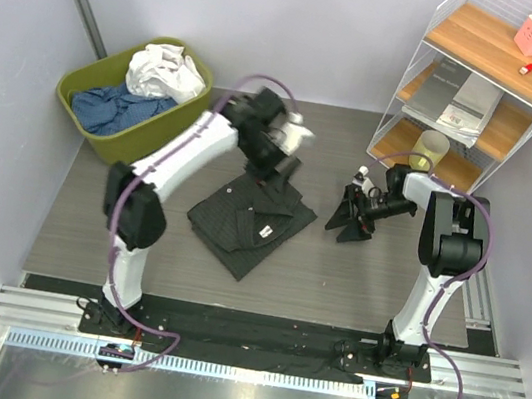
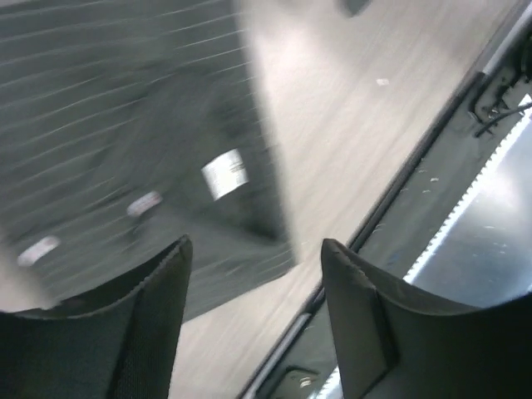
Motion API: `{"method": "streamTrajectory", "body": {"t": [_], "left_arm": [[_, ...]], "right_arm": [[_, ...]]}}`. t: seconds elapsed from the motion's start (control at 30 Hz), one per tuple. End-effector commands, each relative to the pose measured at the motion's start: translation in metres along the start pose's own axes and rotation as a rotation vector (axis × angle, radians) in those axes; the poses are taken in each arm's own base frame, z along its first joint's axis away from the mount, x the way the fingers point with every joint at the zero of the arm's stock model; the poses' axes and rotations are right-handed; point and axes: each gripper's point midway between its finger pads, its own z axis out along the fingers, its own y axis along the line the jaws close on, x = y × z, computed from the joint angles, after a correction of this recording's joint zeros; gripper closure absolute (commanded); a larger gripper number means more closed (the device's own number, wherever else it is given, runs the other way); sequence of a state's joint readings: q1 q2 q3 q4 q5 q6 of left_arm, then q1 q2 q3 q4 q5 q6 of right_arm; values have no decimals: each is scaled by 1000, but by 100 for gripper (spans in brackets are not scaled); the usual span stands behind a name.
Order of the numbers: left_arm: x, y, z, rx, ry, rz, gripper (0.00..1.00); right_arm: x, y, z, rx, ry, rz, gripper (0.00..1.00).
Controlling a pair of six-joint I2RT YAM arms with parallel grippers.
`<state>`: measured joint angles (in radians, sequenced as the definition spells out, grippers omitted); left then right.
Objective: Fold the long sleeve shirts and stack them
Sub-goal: Fold the shirt
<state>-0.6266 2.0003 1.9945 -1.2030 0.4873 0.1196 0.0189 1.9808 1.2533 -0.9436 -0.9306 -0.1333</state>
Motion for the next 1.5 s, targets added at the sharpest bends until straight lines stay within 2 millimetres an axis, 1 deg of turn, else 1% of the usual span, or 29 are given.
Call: {"method": "streamTrajectory", "body": {"t": [0.0,0.1,0.13,0.2,0.23,0.37,0.4,0.47,0.5,0.6,0.63,0.67,0.7,0.73,0.8,0.83,0.9,0.97,1.0,1.03,1.07,1.17,1.23,1.27,1.3,1.37,1.4,1.43,1.47], "left_arm": [[55,48,-20,51,49,25,42],[83,73,-11,24,84,117,49],[105,75,-1,29,128,127,50],[116,85,12,7,132,153,53],[132,84,21,24,165,136,55],[149,81,43,25,201,121,60],[154,77,47,26,217,109,64],[170,56,59,71,270,127,67],[173,41,64,113,275,133,68],[172,-15,85,221,287,201,68],[172,-42,93,257,304,216,69],[169,-55,99,281,306,222,69],[155,-72,101,324,274,228,67],[149,-88,103,356,268,225,65],[124,-105,94,422,205,221,59],[116,-109,82,466,173,196,58],[94,-107,53,465,68,183,55],[73,-67,25,390,-52,75,53],[66,-47,15,337,-95,47,53],[58,-10,-3,249,-154,3,53],[65,16,-9,157,-133,32,52],[77,85,-10,-48,-31,62,52],[84,112,-1,-118,25,119,53],[96,130,12,-155,90,112,54],[99,137,18,-168,114,115,55],[115,149,36,-169,187,78,58],[124,146,43,-160,226,45,59],[130,143,48,-150,242,22,60],[146,134,57,-123,279,-16,61]], "right_arm": [[-28,23,11,-41,-97,-35,26],[-38,22,30,-26,-99,-20,28],[-43,23,35,-24,-102,-32,29],[-42,20,52,-5,-67,-21,34],[-48,21,54,0,-73,-36,36],[-62,6,69,71,-79,-68,53],[-64,-5,74,100,-75,-59,61],[-82,-7,74,120,-101,-82,72],[-89,-9,75,134,-108,-100,84],[-121,-1,81,140,-134,-188,99],[-134,8,88,136,-132,-240,99],[-139,15,92,131,-125,-282,99],[-138,20,97,129,-93,-334,99],[-145,41,106,90,-82,-403,99],[-142,54,111,80,-39,-502,98],[-151,69,110,86,-46,-637,98],[-162,75,100,132,-68,-709,91],[-175,81,73,190,-119,-736,81],[-173,78,65,202,-122,-714,77],[-170,77,57,207,-127,-692,70],[-169,72,46,209,-139,-654,64],[-142,67,29,201,-122,-567,54],[-118,61,19,186,-99,-492,51],[-109,59,16,174,-85,-456,51],[-89,51,14,145,-45,-372,51],[-68,53,5,110,-23,-312,53],[-46,52,-1,73,3,-249,54],[-36,50,-5,59,10,-217,55],[-26,50,-7,47,16,-195,57]]}}
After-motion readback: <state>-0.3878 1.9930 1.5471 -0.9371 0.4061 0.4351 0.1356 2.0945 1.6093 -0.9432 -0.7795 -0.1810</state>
